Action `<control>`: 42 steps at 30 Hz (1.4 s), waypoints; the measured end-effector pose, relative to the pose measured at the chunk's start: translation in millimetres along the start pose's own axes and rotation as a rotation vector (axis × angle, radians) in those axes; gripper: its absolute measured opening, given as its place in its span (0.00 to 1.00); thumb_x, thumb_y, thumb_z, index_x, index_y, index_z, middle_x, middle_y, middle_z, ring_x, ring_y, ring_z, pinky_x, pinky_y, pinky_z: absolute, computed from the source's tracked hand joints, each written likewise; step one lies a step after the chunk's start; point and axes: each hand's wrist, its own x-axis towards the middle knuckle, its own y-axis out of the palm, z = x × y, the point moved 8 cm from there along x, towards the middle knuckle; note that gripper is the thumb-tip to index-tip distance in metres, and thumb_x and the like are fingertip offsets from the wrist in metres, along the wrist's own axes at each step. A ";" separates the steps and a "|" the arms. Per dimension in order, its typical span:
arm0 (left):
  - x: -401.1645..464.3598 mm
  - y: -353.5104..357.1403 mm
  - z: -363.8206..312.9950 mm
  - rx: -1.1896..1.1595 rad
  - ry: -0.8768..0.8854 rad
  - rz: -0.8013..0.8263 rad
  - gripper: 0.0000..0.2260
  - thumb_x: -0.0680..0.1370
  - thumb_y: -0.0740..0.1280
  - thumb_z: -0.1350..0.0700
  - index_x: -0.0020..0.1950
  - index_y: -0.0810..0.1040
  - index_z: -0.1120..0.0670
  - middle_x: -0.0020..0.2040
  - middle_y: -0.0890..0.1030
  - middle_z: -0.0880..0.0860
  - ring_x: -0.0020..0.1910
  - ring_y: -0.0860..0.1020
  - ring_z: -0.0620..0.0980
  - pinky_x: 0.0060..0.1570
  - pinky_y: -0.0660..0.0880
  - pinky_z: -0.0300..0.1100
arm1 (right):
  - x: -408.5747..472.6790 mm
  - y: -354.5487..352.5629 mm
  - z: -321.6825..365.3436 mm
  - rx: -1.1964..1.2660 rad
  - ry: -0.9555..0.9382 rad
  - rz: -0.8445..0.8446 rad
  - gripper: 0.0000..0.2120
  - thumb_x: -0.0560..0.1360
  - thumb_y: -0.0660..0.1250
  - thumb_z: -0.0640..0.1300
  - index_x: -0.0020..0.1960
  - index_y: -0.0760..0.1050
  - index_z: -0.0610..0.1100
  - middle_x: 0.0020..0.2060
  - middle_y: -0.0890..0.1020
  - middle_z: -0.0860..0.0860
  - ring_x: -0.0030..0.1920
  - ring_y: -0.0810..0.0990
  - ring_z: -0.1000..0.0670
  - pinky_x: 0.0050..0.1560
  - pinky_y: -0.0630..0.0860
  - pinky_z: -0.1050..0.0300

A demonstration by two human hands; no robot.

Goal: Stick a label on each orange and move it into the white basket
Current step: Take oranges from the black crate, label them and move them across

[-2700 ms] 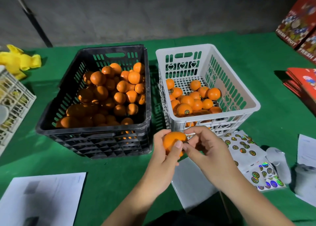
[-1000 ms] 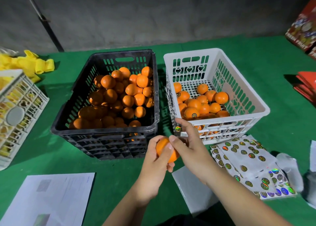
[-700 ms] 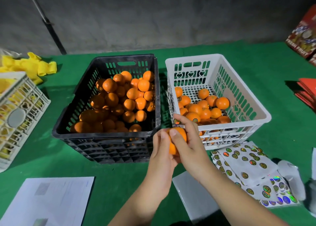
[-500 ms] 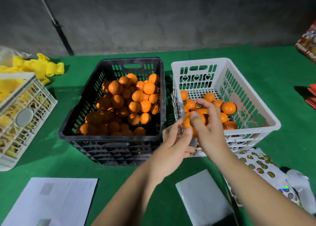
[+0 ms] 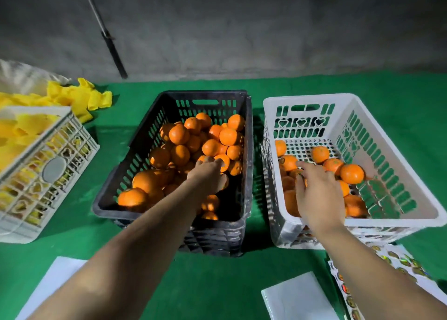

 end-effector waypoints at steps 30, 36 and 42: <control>-130.3 -39.6 -57.7 -0.862 0.214 -0.501 0.29 0.74 0.79 0.46 0.68 0.67 0.33 0.63 0.76 0.39 0.56 0.80 0.42 0.53 0.79 0.39 | 0.3 2.3 -12.1 0.361 0.202 0.066 0.16 0.84 0.65 0.48 0.70 0.71 0.58 0.53 0.83 0.54 0.51 0.82 0.47 0.43 0.81 0.45; -181.6 -14.2 -77.8 -0.865 0.247 -0.451 0.31 0.74 0.78 0.44 0.66 0.64 0.24 0.64 0.70 0.28 0.60 0.75 0.34 0.52 0.72 0.23 | -41.7 -57.6 23.8 1.205 0.269 0.159 0.18 0.78 0.73 0.41 0.63 0.78 0.59 0.41 0.85 0.51 0.44 0.84 0.55 0.52 0.79 0.56; -210.3 -20.0 -98.9 -0.750 0.335 -0.511 0.29 0.74 0.77 0.49 0.70 0.68 0.33 0.65 0.72 0.34 0.63 0.75 0.38 0.59 0.76 0.38 | -83.0 -98.6 92.6 1.009 -0.003 0.340 0.24 0.79 0.72 0.37 0.68 0.73 0.60 0.41 0.84 0.48 0.44 0.83 0.47 0.51 0.78 0.56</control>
